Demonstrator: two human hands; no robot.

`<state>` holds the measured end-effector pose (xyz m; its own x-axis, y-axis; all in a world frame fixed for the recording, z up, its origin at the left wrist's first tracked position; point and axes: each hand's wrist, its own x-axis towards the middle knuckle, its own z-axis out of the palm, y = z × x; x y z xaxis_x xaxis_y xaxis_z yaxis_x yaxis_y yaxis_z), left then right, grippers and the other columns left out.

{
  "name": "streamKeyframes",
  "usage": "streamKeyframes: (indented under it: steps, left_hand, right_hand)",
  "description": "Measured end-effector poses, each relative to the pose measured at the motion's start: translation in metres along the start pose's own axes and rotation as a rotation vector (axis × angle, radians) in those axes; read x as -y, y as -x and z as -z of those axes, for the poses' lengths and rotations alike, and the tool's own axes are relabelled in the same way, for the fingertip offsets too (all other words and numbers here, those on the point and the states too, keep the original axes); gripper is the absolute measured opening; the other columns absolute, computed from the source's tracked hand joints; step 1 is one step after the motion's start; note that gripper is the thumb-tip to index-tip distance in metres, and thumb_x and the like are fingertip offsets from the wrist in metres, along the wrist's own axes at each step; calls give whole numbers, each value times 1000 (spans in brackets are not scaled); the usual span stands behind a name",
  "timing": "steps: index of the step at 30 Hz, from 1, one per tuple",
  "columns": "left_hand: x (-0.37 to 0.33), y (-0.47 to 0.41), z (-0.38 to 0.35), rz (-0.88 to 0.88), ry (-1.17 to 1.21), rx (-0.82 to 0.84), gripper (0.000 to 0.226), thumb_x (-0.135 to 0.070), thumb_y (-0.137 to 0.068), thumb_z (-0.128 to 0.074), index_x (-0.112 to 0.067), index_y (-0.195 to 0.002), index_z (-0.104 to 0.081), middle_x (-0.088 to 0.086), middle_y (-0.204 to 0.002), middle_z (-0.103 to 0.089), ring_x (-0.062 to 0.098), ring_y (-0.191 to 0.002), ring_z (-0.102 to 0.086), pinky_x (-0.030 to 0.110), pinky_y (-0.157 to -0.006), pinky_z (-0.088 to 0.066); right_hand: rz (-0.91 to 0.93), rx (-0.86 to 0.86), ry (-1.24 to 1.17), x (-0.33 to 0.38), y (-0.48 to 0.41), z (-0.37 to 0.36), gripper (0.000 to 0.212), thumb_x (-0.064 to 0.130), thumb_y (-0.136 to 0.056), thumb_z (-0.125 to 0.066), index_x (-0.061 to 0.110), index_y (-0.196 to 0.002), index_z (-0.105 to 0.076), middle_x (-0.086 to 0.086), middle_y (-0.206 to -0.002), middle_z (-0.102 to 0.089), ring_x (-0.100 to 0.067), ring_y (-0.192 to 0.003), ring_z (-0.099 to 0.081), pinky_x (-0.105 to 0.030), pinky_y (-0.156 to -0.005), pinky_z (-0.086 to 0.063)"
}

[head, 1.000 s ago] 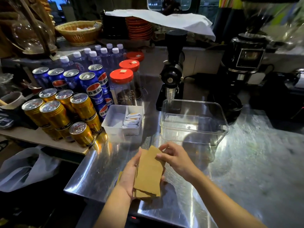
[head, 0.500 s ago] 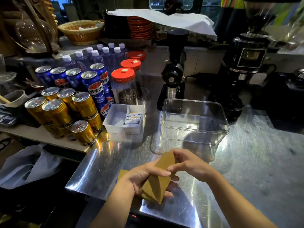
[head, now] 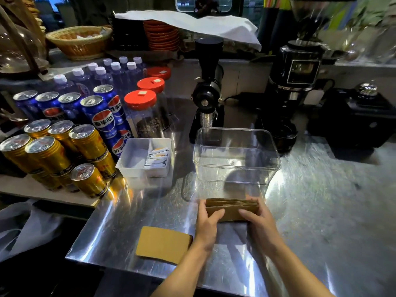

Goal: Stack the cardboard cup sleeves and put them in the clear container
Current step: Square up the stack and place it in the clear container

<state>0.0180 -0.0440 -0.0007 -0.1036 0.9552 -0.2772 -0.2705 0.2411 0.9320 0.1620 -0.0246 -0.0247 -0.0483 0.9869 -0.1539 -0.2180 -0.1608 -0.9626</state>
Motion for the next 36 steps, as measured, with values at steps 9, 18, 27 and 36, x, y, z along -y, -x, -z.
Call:
streamKeyframes:
  steps: [9, 18, 27, 36]
  left_hand:
    - [13, -6, -15, -99, 6, -210, 20, -11, -93, -45, -12, -79, -59, 11, -84, -62, 25, -81, -57, 37, -74, -46]
    - [13, -10, -9, -97, -82, -151, 24, -20, -96, -41, -16, -77, -55, 7, -78, -56, 21, -75, -52, 30, -66, -42]
    - [-6, -8, 12, -120, -493, 137, 32, -1, -86, -49, -21, -106, -33, 10, -107, -47, 17, -92, -48, 23, -77, -41]
    - [-75, -15, 69, 2, -501, -41, 41, 1, -80, -62, -14, -116, -48, 8, -102, -55, 15, -85, -55, 21, -63, -51]
  right_hand:
    - [90, -339, 43, -8, 4, -17, 18, 9, -87, -53, 16, -71, -59, 0, -70, -54, -11, -68, -49, -26, -63, -39]
    - [118, -345, 145, -14, 5, -17, 20, 11, -91, -50, 17, -74, -57, -1, -73, -54, -8, -68, -48, -23, -65, -39]
    - [63, -284, 32, 2, 0, -19, 11, 18, -90, -51, 11, -83, -56, -7, -81, -51, -24, -81, -45, -42, -75, -35]
    - [130, 68, 343, 27, 4, -60, 20, 10, -81, -66, 28, -87, -62, 4, -81, -62, 4, -65, -54, -8, -56, -44]
